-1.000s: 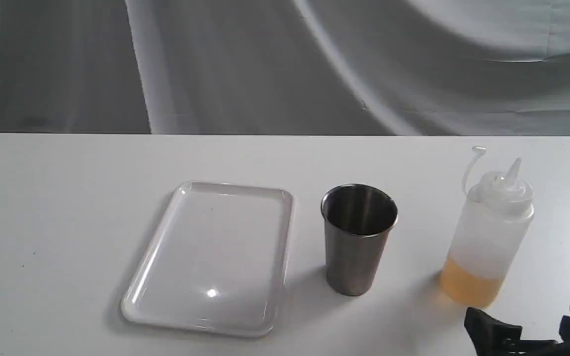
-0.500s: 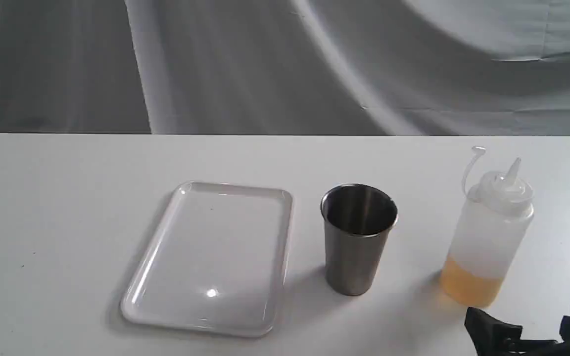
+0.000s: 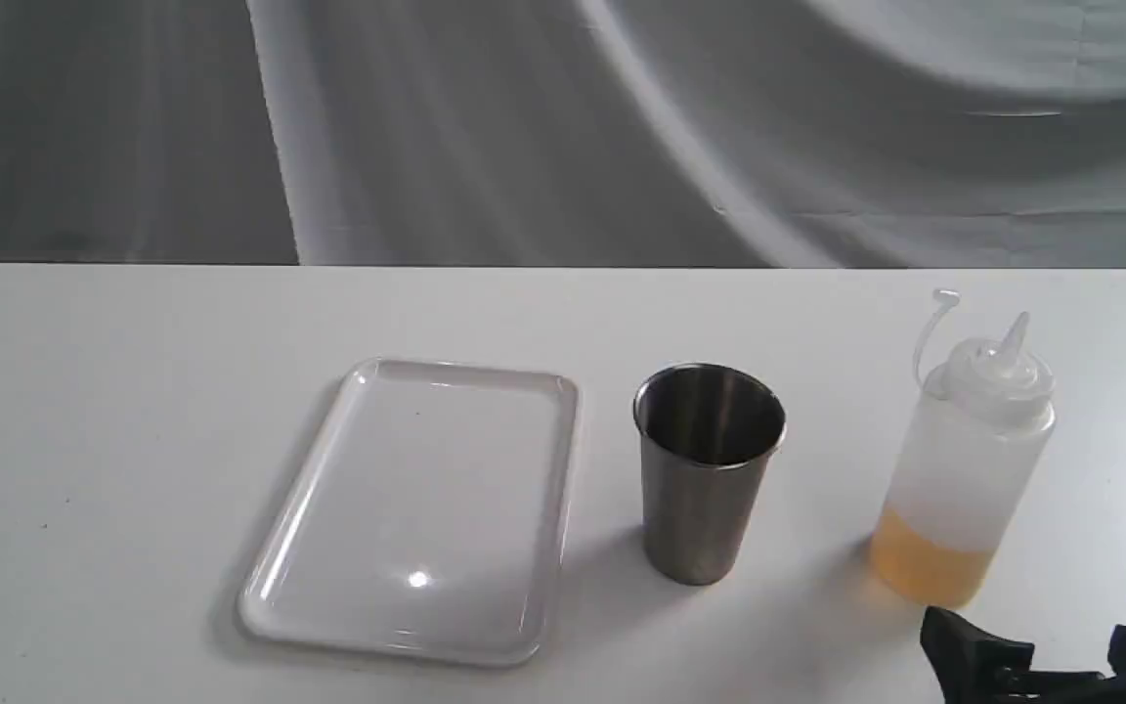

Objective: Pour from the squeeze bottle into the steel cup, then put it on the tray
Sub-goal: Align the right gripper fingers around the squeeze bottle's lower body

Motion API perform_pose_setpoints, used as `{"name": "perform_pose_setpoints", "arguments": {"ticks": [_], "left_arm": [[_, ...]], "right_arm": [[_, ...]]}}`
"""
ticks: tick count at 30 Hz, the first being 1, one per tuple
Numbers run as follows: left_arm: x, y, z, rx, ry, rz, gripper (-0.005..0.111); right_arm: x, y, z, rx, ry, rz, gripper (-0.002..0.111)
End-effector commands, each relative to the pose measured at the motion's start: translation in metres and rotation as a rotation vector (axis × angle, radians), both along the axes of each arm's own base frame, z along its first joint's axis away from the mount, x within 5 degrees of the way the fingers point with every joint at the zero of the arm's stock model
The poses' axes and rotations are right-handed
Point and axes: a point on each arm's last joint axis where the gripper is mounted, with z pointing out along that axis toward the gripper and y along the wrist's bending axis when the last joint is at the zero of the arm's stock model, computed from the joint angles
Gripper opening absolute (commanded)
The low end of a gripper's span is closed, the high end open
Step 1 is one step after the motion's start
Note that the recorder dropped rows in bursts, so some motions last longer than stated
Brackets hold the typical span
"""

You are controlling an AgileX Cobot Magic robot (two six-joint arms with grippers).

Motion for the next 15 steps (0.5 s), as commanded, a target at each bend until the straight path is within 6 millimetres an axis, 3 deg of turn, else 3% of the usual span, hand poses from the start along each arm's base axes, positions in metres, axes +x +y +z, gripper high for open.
{"name": "perform_pose_setpoints", "arguments": {"ticks": [1, 15], "left_arm": [[-0.0001, 0.0000, -0.0006, 0.001, -0.008, -0.001, 0.008], [-0.0001, 0.0000, -0.0006, 0.001, -0.008, -0.001, 0.008]], "right_arm": [[-0.0016, 0.0009, -0.0007, -0.001, 0.004, 0.011, 0.105], [0.0005, 0.0012, 0.0036, -0.003, -0.049, 0.016, 0.105]]}}
